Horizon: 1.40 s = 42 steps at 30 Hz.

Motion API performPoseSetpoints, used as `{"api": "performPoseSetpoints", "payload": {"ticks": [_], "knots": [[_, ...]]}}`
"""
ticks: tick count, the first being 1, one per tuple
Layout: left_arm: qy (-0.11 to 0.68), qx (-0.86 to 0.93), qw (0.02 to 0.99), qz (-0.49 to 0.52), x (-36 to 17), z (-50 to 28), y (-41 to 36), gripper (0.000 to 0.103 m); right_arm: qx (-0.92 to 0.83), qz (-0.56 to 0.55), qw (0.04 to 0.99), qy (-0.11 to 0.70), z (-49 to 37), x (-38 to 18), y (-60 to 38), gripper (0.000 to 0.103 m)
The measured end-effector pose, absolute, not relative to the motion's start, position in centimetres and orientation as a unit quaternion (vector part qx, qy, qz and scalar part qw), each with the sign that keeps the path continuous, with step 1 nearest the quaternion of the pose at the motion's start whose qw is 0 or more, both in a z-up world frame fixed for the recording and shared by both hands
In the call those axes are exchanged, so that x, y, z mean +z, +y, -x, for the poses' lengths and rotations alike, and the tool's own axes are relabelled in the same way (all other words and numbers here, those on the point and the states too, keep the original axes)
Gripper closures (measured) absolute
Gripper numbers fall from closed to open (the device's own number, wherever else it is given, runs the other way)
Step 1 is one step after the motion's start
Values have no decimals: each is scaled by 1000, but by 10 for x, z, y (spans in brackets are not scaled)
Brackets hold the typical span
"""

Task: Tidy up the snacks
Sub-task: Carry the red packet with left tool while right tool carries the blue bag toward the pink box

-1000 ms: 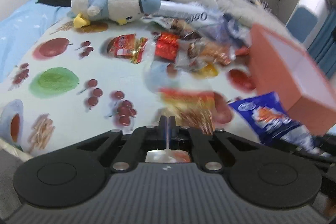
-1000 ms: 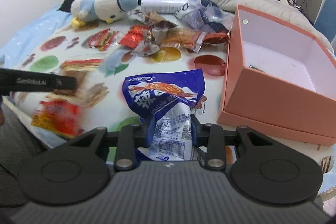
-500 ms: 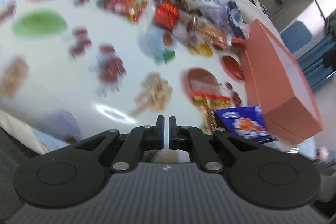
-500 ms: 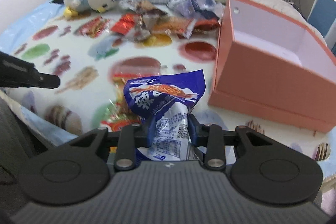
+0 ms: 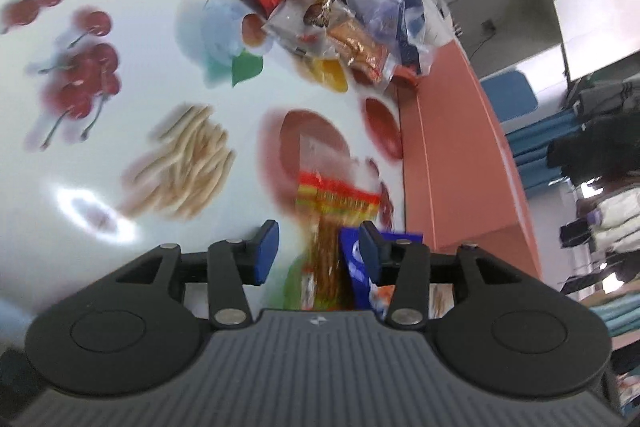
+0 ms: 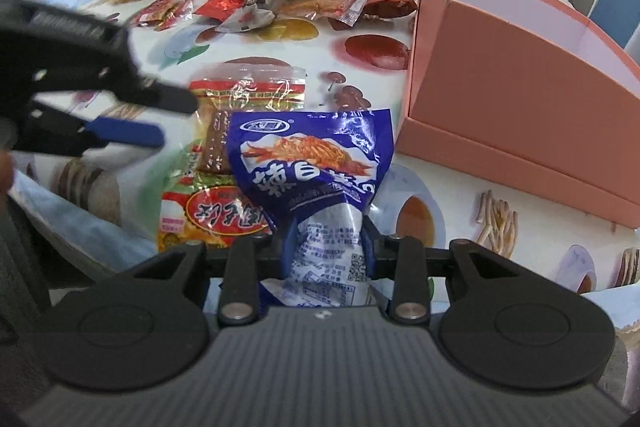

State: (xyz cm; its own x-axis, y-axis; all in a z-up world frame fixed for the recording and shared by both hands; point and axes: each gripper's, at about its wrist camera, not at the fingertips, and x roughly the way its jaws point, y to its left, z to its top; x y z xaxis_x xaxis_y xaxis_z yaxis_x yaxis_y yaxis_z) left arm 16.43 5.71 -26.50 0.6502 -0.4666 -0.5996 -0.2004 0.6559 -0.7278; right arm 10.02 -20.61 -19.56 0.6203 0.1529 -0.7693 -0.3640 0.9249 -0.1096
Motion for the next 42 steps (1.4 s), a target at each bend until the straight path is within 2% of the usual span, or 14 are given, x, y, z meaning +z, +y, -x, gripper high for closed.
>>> {"api": "performPoseSetpoints", "payload": {"ticks": [10,14,19,24,35,38,42], "knots": [[397,-139,772,477,-286,-191,59,55,150,118,891,413,-102,-196,-209,67],[383,-165,729,542,-298,-187,62,55,151,111,891,413,-102,-197,-211,67],[366,-186,701,583,-304,-184,60,59,152,89,893,415,-102,-197,-216,67],[379,-177,715,560,-300,-185,55,61,145,3,895,422,-104,-194,-237,68],[401,-178,736,516,-296,-186,45,66,92,-55,909,404,-97,-172,-262,69],[418,-171,751,482,-292,-188,37,71,77,-56,912,398,-94,-167,-268,69],[435,-166,766,443,-287,-189,27,84,68,-46,911,404,-96,-170,-269,69]]}}
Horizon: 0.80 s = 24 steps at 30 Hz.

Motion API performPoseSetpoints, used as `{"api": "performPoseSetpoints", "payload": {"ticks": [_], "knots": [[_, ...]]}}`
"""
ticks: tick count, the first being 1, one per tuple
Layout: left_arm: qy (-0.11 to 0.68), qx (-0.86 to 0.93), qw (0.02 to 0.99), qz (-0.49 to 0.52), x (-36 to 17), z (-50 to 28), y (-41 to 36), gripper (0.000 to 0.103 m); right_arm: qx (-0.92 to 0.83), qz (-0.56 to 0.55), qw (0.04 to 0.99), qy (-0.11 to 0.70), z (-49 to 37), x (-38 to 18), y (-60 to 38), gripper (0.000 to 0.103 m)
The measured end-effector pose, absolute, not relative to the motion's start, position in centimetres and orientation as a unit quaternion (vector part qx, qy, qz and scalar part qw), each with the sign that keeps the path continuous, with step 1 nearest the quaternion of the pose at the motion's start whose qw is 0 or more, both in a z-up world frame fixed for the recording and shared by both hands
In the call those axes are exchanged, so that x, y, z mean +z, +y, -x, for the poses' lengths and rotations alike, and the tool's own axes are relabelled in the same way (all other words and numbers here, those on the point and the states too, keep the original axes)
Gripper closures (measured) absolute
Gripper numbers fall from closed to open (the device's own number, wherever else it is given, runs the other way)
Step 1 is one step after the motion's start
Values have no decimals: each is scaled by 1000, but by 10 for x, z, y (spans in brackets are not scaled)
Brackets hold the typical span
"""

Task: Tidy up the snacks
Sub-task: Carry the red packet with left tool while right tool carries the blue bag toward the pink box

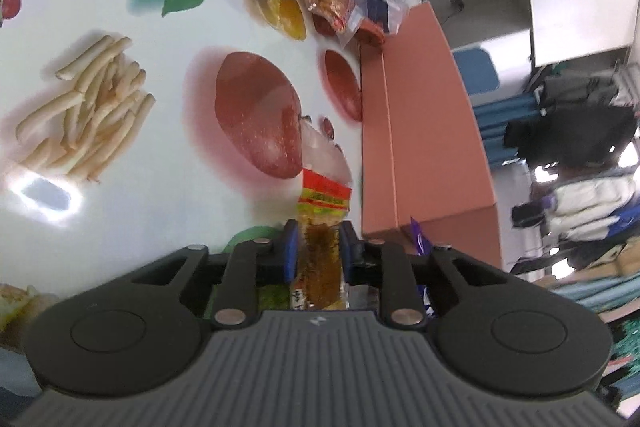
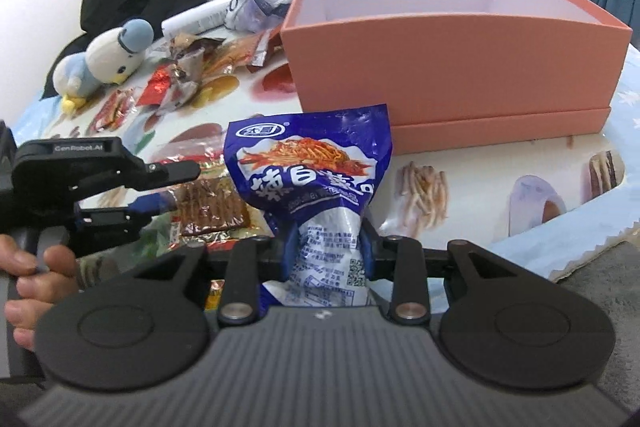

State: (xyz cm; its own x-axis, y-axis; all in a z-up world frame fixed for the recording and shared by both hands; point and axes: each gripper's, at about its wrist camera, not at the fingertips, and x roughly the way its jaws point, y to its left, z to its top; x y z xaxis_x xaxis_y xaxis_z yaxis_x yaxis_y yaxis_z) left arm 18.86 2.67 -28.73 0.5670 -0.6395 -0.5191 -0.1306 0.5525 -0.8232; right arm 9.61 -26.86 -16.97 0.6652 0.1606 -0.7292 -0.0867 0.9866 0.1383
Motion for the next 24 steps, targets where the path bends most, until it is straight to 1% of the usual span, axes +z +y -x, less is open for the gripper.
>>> {"api": "performPoseSetpoints", "payload": {"ticks": [1,7,16,24], "knots": [[439,-164,769,434,-286,-189,24,89,67,-45,911,405,-96,-171,-269,69],[444,-155,794,385,-273,-185,12,94,60,-31,909,412,-97,-172,-269,69],[420,-107,860,269,-206,-158,-4,97,47,-17,918,394,-83,-148,-269,69],[416,-93,874,235,-168,-133,-7,97,41,-8,926,376,-70,-117,-270,69]]}}
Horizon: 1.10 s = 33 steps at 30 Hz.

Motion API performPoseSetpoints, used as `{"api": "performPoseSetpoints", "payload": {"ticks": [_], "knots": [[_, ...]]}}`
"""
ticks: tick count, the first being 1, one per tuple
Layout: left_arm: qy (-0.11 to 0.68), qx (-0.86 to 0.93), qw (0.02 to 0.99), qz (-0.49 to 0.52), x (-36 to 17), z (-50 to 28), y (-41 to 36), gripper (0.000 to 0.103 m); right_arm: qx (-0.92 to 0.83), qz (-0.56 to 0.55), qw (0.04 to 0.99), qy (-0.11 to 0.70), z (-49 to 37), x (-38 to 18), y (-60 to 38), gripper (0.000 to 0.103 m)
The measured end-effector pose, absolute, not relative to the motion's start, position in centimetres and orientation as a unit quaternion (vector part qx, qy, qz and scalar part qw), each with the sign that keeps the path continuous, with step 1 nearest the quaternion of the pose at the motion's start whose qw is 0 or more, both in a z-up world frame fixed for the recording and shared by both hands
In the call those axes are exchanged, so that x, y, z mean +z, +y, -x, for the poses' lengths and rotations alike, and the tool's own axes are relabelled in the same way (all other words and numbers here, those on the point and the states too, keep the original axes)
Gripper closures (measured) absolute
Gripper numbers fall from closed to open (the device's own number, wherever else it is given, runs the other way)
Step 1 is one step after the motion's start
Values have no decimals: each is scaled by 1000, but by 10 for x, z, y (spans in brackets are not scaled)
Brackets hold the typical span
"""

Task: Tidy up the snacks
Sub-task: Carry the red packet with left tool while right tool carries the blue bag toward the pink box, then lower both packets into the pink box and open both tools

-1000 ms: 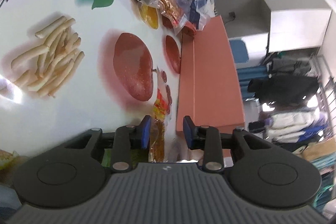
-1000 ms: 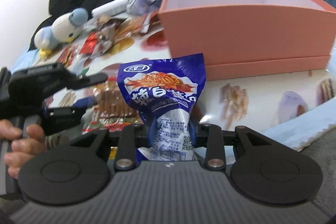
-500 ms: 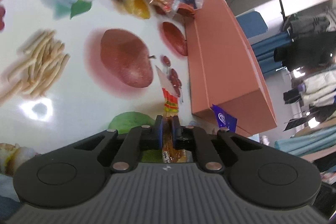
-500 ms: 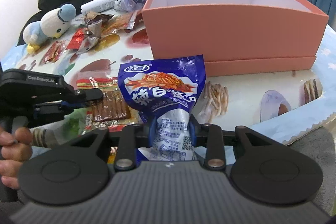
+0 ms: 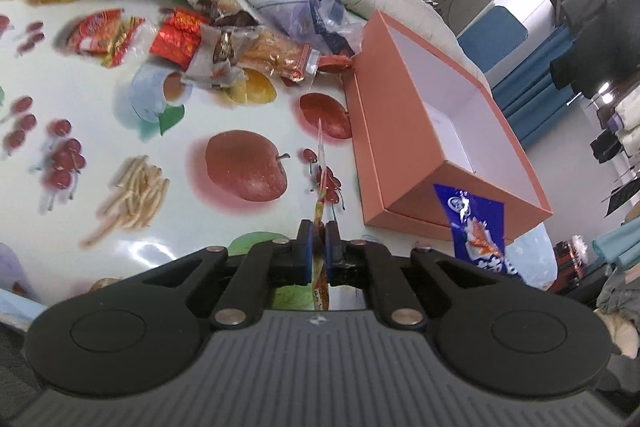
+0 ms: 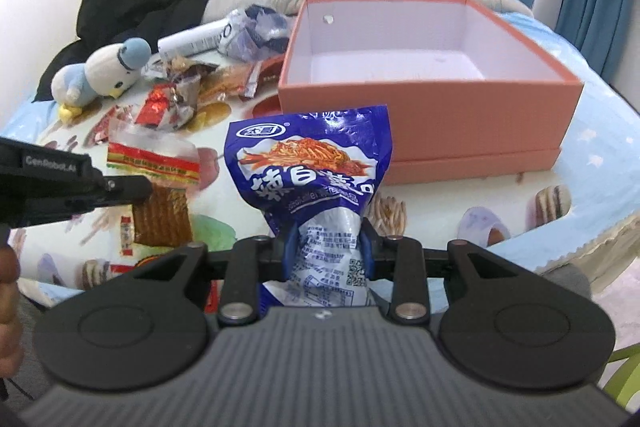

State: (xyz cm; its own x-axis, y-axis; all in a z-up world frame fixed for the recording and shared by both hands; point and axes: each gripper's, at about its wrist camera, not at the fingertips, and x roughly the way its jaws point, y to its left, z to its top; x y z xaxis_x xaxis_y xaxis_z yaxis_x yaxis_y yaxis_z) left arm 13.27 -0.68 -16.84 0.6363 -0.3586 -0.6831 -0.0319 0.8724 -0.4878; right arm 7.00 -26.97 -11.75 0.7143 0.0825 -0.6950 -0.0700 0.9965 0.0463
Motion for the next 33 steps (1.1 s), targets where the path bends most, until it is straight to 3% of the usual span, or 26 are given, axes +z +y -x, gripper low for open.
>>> {"api": "performPoseSetpoints", "payload": {"ticks": [19,33], "knots": [[386,-102,895,198,-84,-101,-19,97,26,-13,941,338,-39,-55,-272,69],[328,-198,912,148,-22,-183,-93,97,6,-6,956,292,-97,-24,-305,69]]}}
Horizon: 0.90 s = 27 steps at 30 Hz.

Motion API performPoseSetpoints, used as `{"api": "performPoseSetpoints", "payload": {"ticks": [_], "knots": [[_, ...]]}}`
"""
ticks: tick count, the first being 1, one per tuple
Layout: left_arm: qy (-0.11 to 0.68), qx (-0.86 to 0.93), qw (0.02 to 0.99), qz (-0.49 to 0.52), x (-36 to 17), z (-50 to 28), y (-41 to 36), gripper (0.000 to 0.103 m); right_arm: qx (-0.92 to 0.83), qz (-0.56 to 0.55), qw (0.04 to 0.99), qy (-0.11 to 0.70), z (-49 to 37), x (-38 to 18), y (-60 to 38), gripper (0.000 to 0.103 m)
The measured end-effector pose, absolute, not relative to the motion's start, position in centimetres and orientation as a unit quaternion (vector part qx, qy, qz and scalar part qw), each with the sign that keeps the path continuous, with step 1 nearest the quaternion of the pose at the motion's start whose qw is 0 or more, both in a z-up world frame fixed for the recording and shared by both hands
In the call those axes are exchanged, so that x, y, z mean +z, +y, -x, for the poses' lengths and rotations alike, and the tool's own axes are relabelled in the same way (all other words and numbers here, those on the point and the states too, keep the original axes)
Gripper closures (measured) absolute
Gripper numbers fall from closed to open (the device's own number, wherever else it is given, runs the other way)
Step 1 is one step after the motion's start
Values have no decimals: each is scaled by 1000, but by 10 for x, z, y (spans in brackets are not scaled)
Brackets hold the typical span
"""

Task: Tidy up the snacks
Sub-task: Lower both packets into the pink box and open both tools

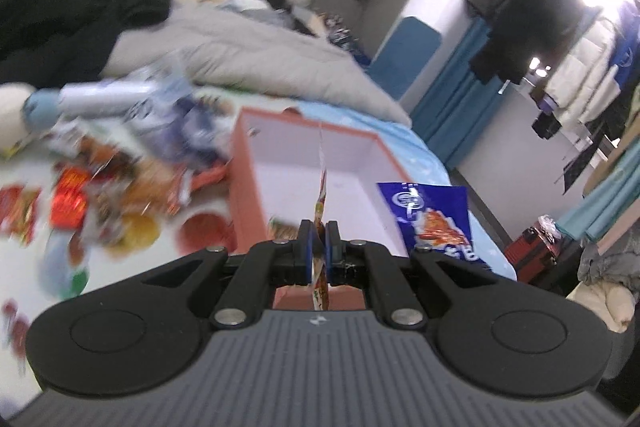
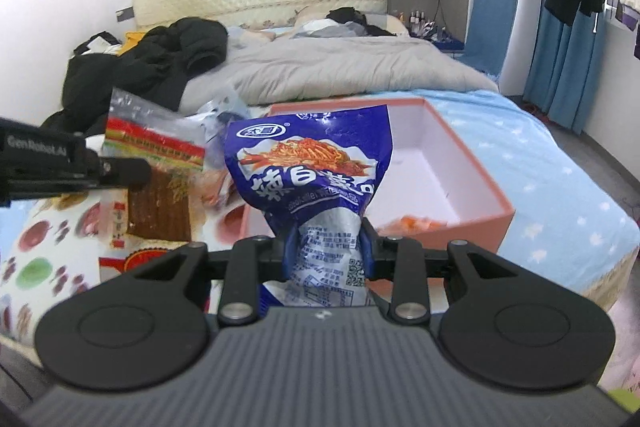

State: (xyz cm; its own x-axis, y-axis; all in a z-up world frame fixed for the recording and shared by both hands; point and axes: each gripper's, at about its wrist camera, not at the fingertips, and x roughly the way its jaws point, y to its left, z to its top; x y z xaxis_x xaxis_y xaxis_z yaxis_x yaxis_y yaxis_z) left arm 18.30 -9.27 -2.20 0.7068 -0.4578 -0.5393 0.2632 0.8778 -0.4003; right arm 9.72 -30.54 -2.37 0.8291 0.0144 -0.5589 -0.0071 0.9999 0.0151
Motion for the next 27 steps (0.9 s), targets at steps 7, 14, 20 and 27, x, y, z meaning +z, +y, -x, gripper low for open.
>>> {"api": "performPoseSetpoints", "payload": {"ticks": [7,14,20,27], "knots": [[334,-221,901,166,-16,-255,-133,97,4,-23,959,282,-149,-28,-327,69],[372,-220,894,123,-36,-325,-165,97,-17,-14,954,298,-197,-43,-338,69],[413,-210,881,98,-73,-362,-179,97,-12,-37,943,330,-225,-73,-348,68],[447,-199,869,81,-105,-400,-187,97,-13,-51,938,341,-249,-93,-366,68]]}}
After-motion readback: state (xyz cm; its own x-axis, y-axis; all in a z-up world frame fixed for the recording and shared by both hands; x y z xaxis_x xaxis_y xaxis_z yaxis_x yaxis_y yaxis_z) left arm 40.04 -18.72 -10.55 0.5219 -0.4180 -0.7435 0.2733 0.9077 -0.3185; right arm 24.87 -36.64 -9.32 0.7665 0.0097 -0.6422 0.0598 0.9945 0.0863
